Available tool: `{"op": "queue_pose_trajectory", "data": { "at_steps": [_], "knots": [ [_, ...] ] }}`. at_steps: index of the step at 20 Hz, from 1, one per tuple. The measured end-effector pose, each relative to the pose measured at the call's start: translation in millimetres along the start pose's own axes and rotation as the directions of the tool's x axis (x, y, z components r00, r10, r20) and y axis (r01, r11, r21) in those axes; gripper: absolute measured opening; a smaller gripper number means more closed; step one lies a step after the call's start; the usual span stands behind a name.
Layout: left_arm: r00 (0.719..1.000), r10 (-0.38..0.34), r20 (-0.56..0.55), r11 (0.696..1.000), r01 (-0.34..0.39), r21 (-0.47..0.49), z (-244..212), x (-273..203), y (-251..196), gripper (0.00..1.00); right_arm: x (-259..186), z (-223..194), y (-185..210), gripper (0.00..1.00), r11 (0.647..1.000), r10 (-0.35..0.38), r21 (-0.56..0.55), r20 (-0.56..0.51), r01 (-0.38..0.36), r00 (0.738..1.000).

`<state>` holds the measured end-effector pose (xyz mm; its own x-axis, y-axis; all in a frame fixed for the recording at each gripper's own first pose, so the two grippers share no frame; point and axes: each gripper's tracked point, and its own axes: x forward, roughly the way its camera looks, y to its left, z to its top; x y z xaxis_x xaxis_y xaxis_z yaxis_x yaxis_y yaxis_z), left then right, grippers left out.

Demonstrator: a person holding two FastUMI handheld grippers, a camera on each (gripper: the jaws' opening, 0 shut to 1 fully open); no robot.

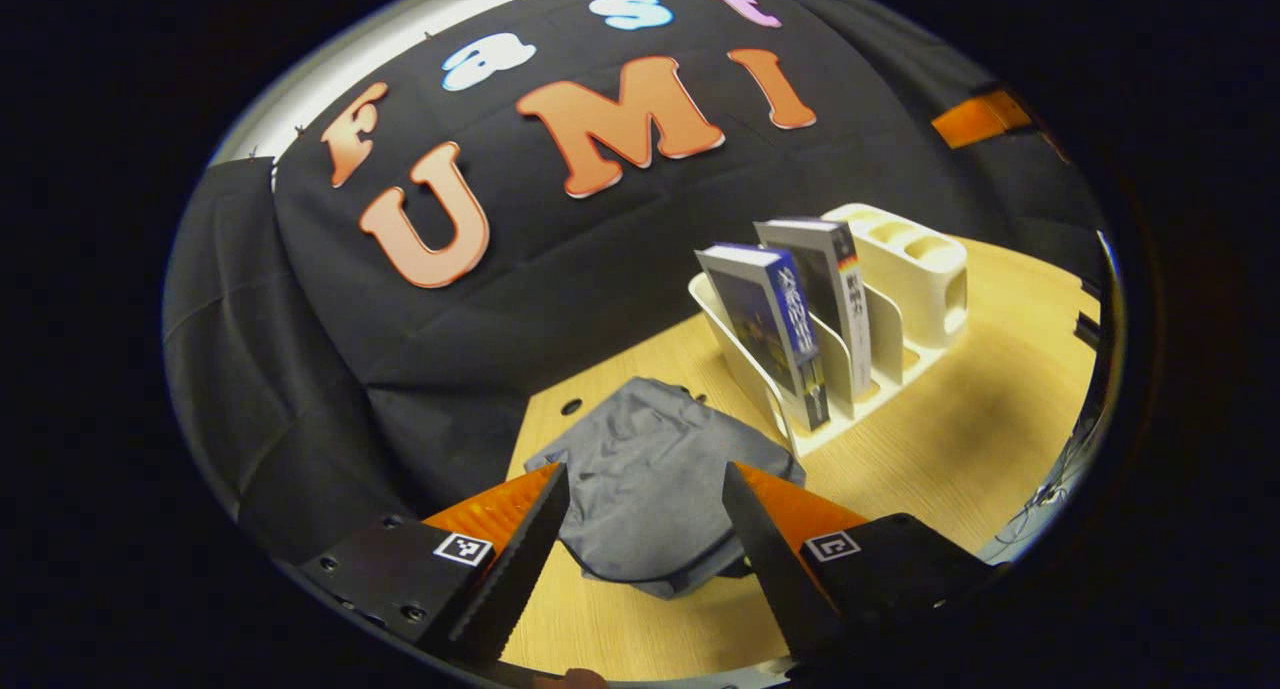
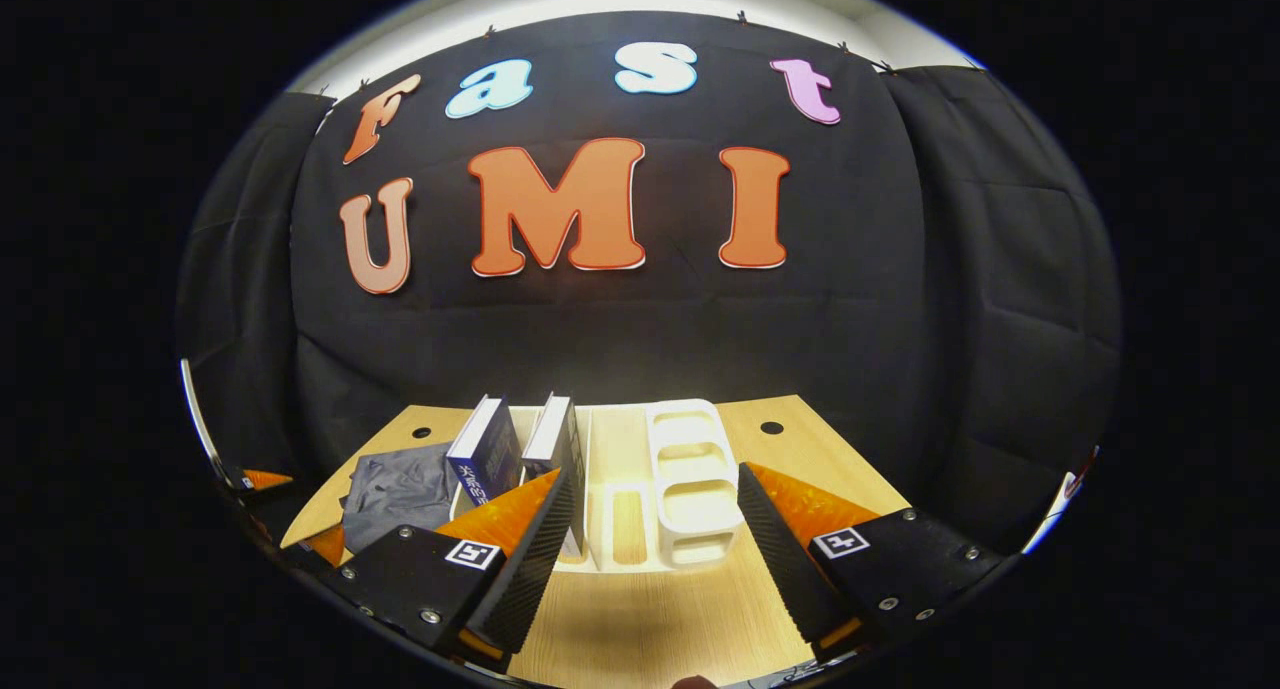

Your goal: Open the schoolbag, grab two books from the bookshelf and put them into the schoolbag.

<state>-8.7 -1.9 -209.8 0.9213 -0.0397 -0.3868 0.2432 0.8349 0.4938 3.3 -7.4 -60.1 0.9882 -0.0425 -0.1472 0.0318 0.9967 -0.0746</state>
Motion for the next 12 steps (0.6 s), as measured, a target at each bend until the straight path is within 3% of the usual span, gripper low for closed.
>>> {"op": "queue_pose_trajectory", "data": {
  "at_steps": [8,12],
  "knots": [
    [0.995,-0.038,-0.094,0.963,0.062,0.262,-53.9,30.2,-29.5,0.98,0.6,-27.5,-25.1,0.98,0.998,-0.061,-0.003,-0.074,0.061,0.995],
    [0.989,-0.068,-0.131,0.943,0.106,0.316,-69.0,56.0,-41.3,0.98,4.5,-33.1,-27.6,0.98,0.997,-0.074,-0.009,-0.097,0.074,0.992]
  ]
}}
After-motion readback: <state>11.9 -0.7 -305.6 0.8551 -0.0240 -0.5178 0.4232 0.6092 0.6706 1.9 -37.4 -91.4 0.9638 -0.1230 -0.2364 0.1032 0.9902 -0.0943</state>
